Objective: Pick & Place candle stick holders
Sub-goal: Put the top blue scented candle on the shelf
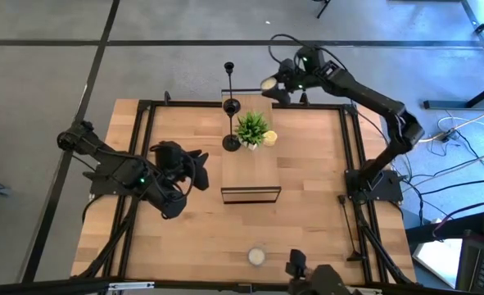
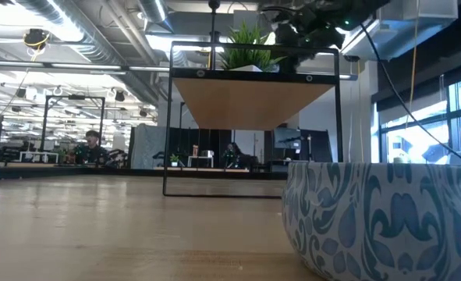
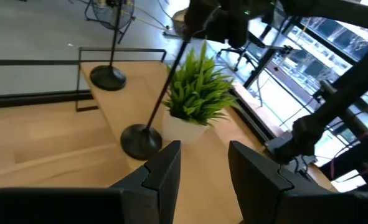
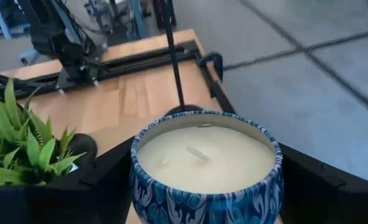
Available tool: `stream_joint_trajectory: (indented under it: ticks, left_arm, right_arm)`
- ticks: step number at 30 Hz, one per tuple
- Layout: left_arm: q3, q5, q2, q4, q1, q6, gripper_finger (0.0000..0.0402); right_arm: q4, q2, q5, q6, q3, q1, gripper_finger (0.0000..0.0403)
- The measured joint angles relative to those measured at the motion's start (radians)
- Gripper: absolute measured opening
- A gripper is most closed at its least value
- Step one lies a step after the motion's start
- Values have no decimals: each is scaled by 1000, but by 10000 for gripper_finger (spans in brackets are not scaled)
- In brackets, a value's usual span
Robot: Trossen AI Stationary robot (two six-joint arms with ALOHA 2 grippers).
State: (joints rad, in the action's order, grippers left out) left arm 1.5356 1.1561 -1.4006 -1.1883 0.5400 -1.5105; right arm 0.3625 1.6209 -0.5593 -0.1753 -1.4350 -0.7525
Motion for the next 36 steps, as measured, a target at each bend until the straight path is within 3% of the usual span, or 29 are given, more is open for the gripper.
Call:
stream_joint_trajectory:
  ticks: [10,16,27,36]
  left_arm:
    - [0,21,0,-57,-17,-24,129]
    - [-8,11,1,-69,-27,-43,129]
    - [-106,-3,1,-65,-25,-222,129]
    - [-106,9,1,-64,-25,-227,129]
  right_arm:
    - [-404,-138,-29,68,327,-55,299]
    - [-579,-125,-54,89,426,-52,299]
    - [-832,-94,-34,195,573,-23,299]
    - [-857,-6,156,179,580,55,301]
